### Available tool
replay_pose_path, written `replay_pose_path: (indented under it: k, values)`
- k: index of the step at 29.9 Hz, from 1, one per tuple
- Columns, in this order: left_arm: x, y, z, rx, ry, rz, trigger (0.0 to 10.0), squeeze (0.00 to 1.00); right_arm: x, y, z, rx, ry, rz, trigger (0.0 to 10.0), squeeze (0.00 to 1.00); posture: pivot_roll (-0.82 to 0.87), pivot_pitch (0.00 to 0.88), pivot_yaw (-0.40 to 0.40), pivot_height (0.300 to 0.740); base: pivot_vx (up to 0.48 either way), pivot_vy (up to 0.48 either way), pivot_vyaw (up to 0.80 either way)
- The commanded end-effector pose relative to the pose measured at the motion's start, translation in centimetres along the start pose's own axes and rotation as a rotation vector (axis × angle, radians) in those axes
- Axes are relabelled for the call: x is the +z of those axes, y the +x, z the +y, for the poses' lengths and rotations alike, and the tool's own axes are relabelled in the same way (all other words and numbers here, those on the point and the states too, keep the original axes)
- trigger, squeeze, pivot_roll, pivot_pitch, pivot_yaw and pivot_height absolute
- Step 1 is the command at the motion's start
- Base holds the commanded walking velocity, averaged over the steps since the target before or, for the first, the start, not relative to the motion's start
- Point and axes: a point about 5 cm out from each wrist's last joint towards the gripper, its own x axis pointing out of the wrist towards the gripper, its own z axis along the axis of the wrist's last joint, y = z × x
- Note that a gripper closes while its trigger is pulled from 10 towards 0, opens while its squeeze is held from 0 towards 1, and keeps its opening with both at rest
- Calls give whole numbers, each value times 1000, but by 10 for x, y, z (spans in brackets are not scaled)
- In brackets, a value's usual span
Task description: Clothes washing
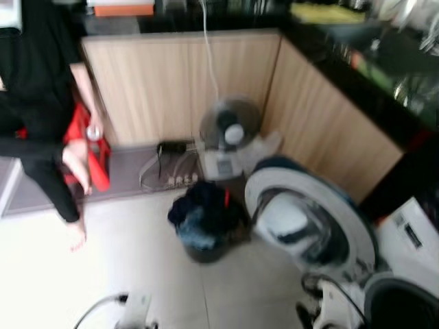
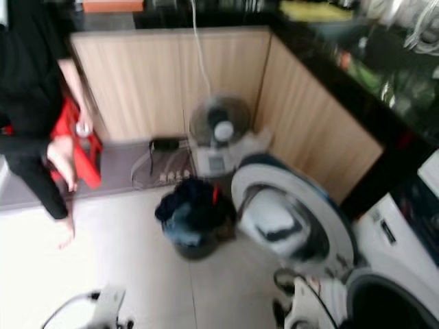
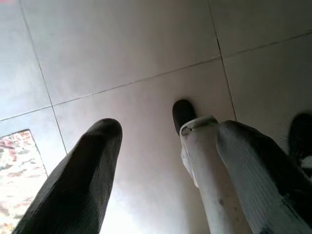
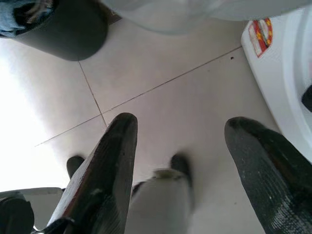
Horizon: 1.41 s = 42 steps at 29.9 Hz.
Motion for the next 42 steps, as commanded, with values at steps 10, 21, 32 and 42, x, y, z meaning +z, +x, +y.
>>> replay_pose_path:
  k: [10, 21, 32, 42]
  values:
    - [-2, 0, -9, -23, 2, 8, 10000, 0, -4, -2, -9, -26, 7, 12, 10000, 0, 31, 62, -16, 740, 0, -480, 0]
    - [-2, 0, -9, -23, 2, 8, 10000, 0, -4, -2, -9, -26, 7, 12, 10000, 0, 31, 62, -16, 740, 0, -480, 0]
    - [-1, 0, -9, -28, -72, 4, 10000, 0, -4, -2, -7, -10, 34, -6, 10000, 0, 31, 66, -14, 740, 0, 131, 0]
    - [-1, 0, -9, -30, -78, 3, 10000, 0, -4, -2, -7, -6, 39, -9, 10000, 0, 32, 64, -15, 740, 0, 447, 0]
